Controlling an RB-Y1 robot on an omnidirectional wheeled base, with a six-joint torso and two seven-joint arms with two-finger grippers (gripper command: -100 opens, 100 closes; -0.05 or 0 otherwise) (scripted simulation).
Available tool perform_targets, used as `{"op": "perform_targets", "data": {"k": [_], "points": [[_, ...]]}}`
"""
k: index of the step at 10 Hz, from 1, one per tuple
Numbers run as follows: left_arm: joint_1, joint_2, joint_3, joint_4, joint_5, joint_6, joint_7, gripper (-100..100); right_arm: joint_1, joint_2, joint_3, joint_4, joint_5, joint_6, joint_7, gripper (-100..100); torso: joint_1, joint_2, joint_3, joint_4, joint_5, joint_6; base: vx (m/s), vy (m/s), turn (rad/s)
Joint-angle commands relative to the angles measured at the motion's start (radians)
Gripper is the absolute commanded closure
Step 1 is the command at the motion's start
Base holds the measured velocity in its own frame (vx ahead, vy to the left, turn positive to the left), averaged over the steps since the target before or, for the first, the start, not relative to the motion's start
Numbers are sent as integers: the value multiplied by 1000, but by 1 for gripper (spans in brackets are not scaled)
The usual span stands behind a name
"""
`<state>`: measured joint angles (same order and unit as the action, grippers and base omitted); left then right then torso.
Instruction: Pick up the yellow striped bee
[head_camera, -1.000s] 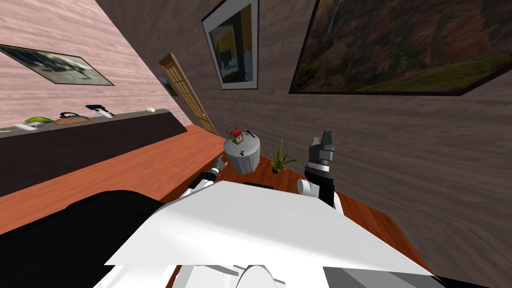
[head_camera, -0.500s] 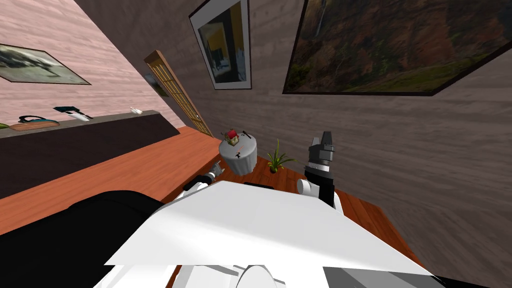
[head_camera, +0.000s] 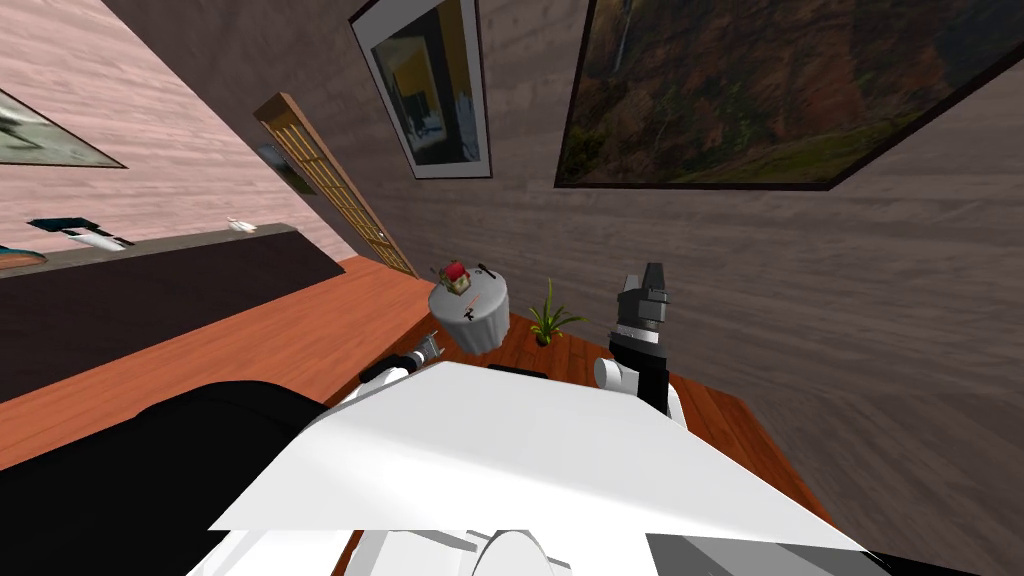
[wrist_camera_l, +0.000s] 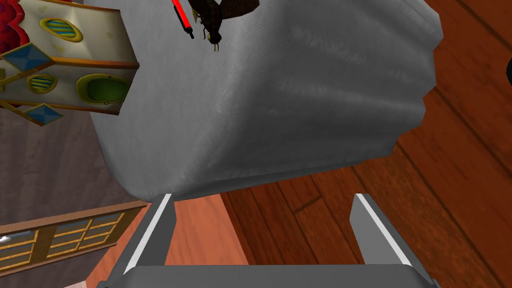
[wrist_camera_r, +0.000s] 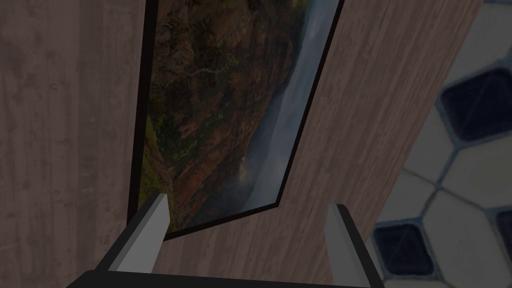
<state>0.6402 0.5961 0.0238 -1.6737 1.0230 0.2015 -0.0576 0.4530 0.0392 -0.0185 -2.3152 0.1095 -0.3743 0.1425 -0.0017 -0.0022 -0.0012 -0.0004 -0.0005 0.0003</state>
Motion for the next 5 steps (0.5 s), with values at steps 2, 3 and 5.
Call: {"op": "perform_targets", "data": {"k": [2, 3, 5], "points": [[9, 43, 1, 54, 64, 69, -10, -100, 0, 0, 0, 0, 0, 0, 0, 0, 0, 0, 0, 0, 0, -1, 63, -18, -143], [9, 43, 1, 63, 69, 69, -10, -100, 0, 0, 0, 0, 0, 0, 0, 0, 0, -2, -1, 0, 0, 0, 73, -13, -87], [14, 71, -2, 106, 125, 113, -18, -100, 0, 0, 0, 0, 0, 0, 0, 0, 1, 0, 0, 0, 0, -1, 48, -9, -65]]}}
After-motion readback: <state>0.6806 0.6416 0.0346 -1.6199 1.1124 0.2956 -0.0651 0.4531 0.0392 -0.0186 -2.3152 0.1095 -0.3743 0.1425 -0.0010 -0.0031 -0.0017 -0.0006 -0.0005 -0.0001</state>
